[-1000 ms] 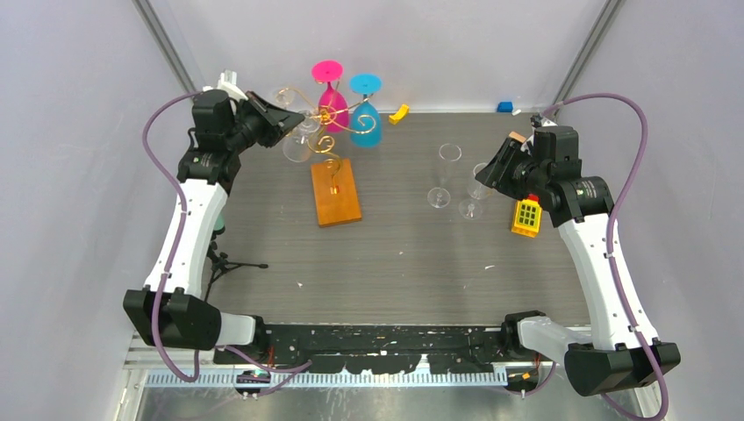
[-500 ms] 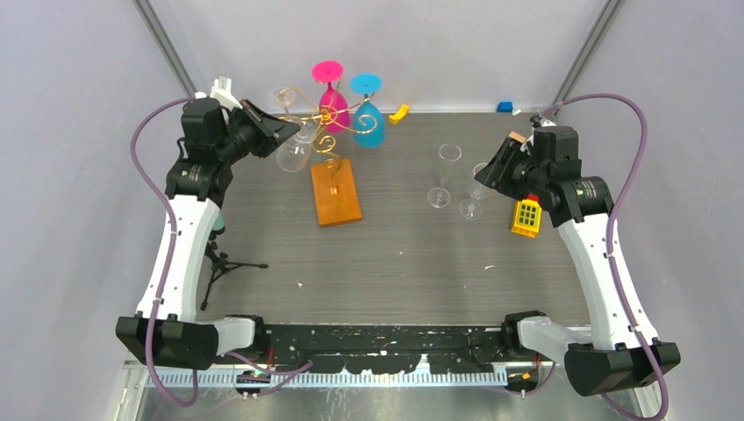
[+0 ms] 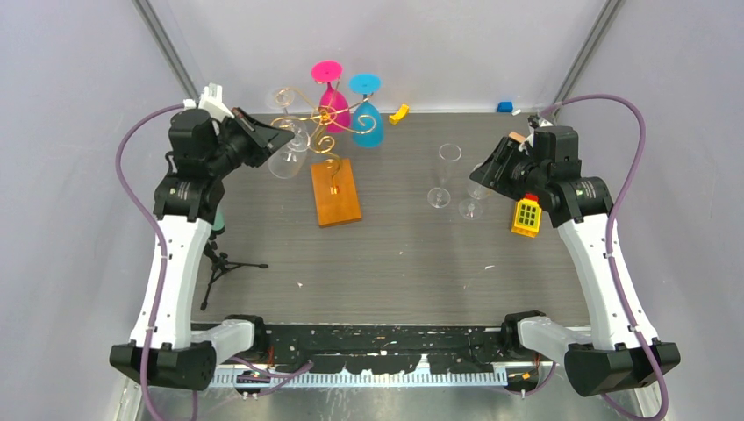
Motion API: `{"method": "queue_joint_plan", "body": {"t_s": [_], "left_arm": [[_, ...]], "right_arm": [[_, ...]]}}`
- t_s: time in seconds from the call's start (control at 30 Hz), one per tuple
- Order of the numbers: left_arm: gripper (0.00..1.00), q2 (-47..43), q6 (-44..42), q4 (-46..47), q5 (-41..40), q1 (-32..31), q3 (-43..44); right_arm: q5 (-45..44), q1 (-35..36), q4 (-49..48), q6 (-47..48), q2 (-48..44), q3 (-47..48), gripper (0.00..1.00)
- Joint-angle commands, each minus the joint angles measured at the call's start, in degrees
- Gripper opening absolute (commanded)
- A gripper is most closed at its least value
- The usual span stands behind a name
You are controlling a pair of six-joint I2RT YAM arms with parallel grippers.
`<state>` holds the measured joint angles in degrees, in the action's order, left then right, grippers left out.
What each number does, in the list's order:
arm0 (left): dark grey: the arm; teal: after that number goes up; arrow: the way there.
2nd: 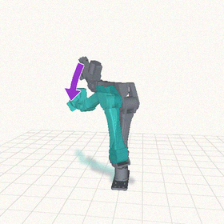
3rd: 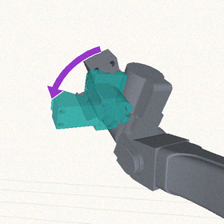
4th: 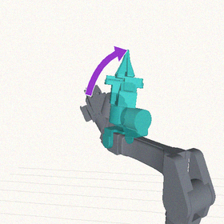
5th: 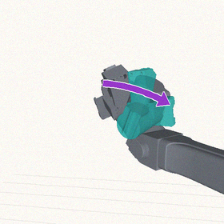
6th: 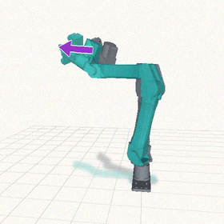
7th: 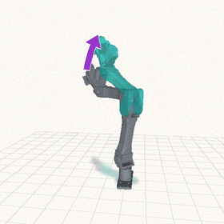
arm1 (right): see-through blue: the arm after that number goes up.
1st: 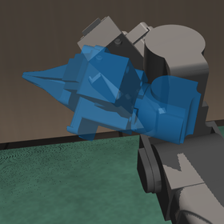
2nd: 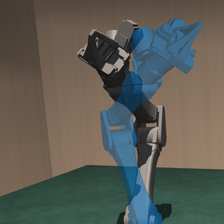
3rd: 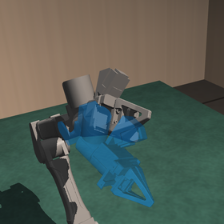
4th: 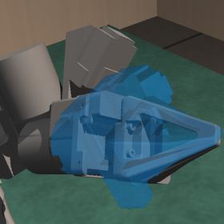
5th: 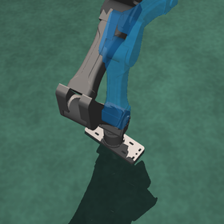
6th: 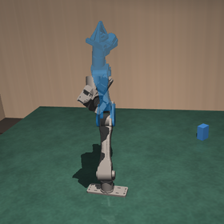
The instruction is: Take the wine glass off the wine glass rack
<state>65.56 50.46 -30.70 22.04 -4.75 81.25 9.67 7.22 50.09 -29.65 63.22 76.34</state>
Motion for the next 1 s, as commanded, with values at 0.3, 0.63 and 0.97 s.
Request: {"method": "queue_joint_plan", "body": {"t_s": [0.3, 0.63, 0.97], "left_arm": [[0.0, -10.1, -1.3, 1.4, 3.4, 0.0, -1.0], [0.0, -16.8, 9.7, 6.9, 16.2, 0.0, -5.7], [0.0, -18.9, 33.7, 32.5, 22.9, -2.5, -12.9]], "right_arm": [[16.2, -0.1, -15.1, -6.5, -5.2, -6.9, 0.69], [24.7, 9.2, -37.3, -18.8, -7.3, -16.4, 0.77], [16.4, 27.4, -73.4, -33.1, -5.8, -26.5, 0.8]]}}
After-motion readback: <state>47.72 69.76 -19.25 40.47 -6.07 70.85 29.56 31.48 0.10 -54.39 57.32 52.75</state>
